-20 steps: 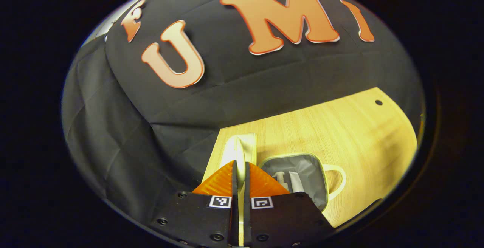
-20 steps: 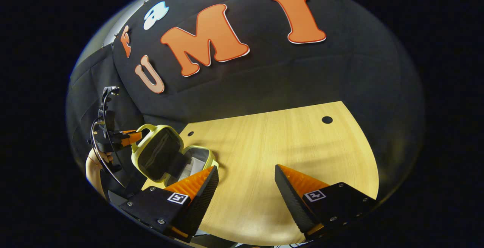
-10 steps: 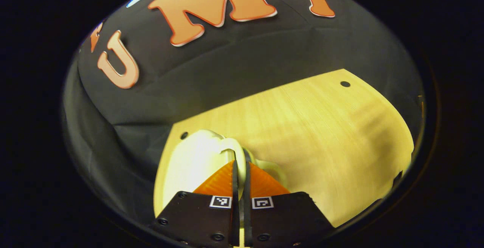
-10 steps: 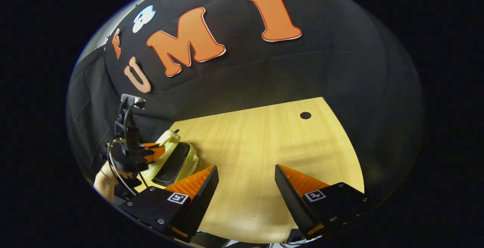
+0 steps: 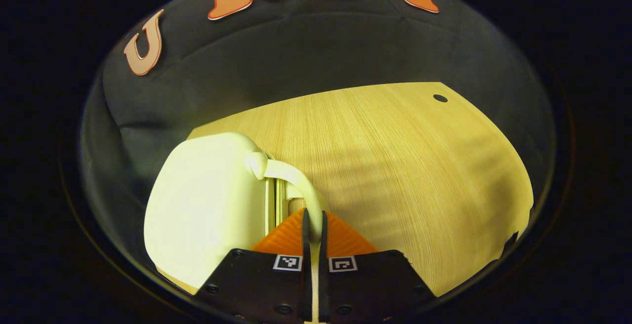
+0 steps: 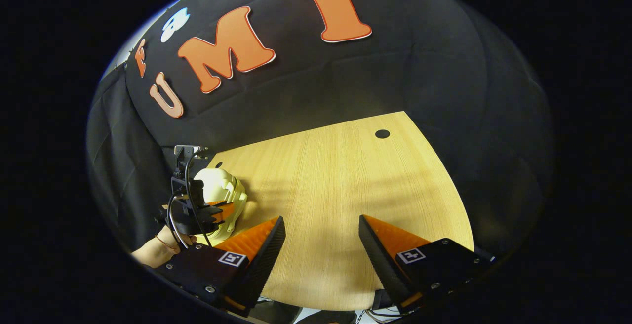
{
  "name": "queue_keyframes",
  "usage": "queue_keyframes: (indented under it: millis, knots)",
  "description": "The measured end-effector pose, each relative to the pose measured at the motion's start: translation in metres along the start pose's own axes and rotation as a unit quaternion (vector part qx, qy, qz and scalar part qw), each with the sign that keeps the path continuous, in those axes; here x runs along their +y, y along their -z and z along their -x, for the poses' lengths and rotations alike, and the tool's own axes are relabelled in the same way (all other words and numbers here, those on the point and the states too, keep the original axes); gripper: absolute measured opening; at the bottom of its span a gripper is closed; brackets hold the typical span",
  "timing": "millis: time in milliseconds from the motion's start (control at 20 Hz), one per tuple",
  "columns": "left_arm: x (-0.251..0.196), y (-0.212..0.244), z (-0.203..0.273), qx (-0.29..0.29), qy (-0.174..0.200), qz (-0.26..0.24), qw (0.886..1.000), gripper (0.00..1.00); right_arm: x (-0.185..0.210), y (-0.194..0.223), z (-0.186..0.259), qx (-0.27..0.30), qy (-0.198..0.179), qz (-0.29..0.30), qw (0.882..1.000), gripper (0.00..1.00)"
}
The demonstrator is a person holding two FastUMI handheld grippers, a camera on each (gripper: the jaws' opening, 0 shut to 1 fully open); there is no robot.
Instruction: First open the suitcase, pack the skin care products into it, and then close the suitcase.
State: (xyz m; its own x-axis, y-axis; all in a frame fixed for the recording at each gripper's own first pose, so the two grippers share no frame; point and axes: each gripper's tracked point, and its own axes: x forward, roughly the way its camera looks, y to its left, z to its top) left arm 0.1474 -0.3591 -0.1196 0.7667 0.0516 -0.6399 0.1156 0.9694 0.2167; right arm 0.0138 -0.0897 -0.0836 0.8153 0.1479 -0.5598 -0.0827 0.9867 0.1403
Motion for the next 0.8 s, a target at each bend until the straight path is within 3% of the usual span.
queue_keyframes:
  millis: [150,350,450,500,600,800]
  knots:
    - [0.003,-0.005,0.004,0.000,-0.014,-0.026,1.000,0.05,0.007,-0.001,0.004,-0.005,-0.002,0.005,1.000,0.95]
    - [0.009,-0.012,0.017,-0.002,-0.002,0.012,1.000,0.09,0.021,-0.011,0.006,-0.020,0.001,0.019,1.000,0.96]
    - [-0.006,-0.022,0.033,-0.023,0.047,0.059,0.997,0.18,0.026,-0.020,0.008,-0.032,0.007,0.032,0.999,0.96]
    - [-0.011,-0.028,0.048,-0.034,0.070,0.080,0.994,0.18,0.029,-0.025,0.009,-0.037,0.014,0.035,0.999,0.96]
    - [-0.010,-0.054,0.075,-0.065,0.088,0.092,0.990,0.21,0.038,-0.037,0.010,-0.052,0.026,0.039,0.998,0.95]
    - [0.008,-0.111,0.123,-0.142,0.102,0.096,0.980,0.99,0.062,-0.062,0.020,-0.088,0.034,0.044,0.995,0.96]
